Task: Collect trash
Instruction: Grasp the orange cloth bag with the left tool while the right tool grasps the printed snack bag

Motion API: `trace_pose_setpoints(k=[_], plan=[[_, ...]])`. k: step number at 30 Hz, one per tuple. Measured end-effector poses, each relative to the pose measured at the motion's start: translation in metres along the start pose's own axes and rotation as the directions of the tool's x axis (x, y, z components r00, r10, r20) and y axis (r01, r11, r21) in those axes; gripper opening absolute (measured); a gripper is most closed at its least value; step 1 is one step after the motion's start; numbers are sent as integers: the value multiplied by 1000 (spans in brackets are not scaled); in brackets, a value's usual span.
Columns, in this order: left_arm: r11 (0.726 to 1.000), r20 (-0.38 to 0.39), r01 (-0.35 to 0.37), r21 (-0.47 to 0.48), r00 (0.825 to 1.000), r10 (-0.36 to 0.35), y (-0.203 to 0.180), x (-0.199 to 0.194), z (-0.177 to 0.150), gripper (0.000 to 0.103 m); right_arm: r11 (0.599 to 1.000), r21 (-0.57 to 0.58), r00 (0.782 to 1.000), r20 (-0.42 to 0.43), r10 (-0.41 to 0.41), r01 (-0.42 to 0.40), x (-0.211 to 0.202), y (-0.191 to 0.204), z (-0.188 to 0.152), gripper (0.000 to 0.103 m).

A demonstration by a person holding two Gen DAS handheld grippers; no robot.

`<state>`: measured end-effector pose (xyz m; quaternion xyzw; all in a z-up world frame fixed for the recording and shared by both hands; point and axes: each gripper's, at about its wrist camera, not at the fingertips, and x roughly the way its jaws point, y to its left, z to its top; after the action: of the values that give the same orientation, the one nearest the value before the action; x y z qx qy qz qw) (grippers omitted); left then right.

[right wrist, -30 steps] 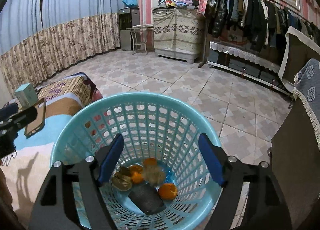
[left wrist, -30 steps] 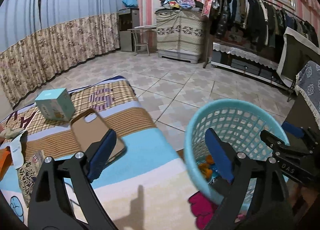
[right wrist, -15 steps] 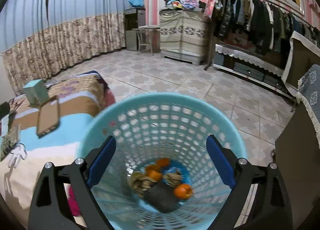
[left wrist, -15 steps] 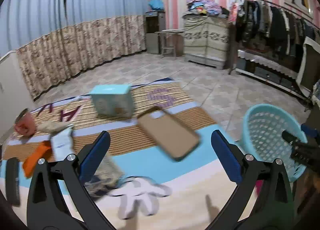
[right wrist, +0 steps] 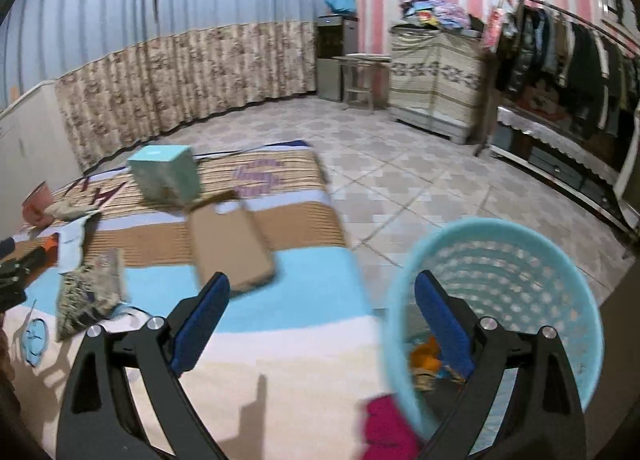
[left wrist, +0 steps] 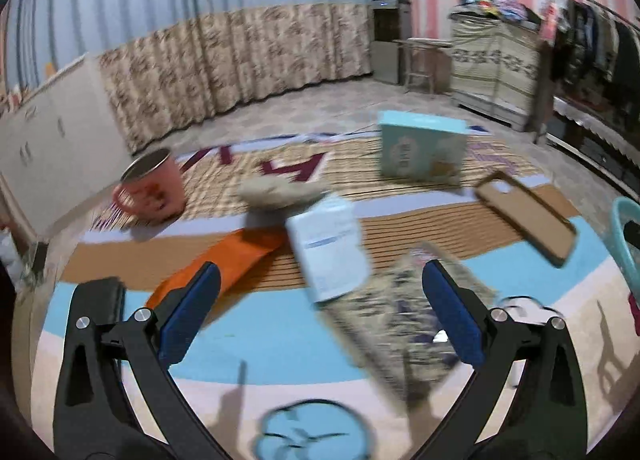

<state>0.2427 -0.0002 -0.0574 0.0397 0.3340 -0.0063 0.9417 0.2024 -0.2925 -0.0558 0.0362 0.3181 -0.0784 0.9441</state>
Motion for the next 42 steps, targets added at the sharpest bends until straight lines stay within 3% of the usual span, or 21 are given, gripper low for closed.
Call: trace_pose_setpoints(k=[4, 9, 12, 20, 24, 27, 34, 36, 42], plan=[[998, -48, -45, -43, 998, 42, 33, 17, -3, 97, 998, -34, 998, -35, 45, -46, 11, 44, 2, 92], [996, -100, -41, -76, 994, 34, 56, 31, -8, 97, 991, -61, 989, -89, 117, -123, 24, 91, -6, 92], [995, -121, -44, -85, 992, 33, 62, 37, -11, 95, 985, -115, 987, -108, 115, -127, 29, 114, -16, 92], [996, -170, -54, -71, 985, 42, 74, 62, -9, 94, 984, -115, 982, -146, 116, -134, 36, 118, -21, 92], [995, -198, -15, -98, 980, -4, 82, 70, -9, 72, 985, -91, 978, -160, 132, -148, 40, 114, -19, 92], [994, -210, 0, -106, 977, -22, 85, 73, -10, 64, 984, -96, 977, -164, 134, -151, 45, 117, -16, 92], [996, -180, 0, -91, 983, -16, 85, 66, -11, 23, 980, -120, 975, -176, 138, -161, 50, 126, -17, 92], [997, -169, -3, -78, 986, -10, 84, 62, -11, 16, 978, -128, 974, -179, 141, -166, 50, 128, -17, 92], [998, -150, -48, -45, 988, 41, 84, 49, -10, 10, 974, -138, 969, -196, 152, -181, 54, 132, -18, 92]])
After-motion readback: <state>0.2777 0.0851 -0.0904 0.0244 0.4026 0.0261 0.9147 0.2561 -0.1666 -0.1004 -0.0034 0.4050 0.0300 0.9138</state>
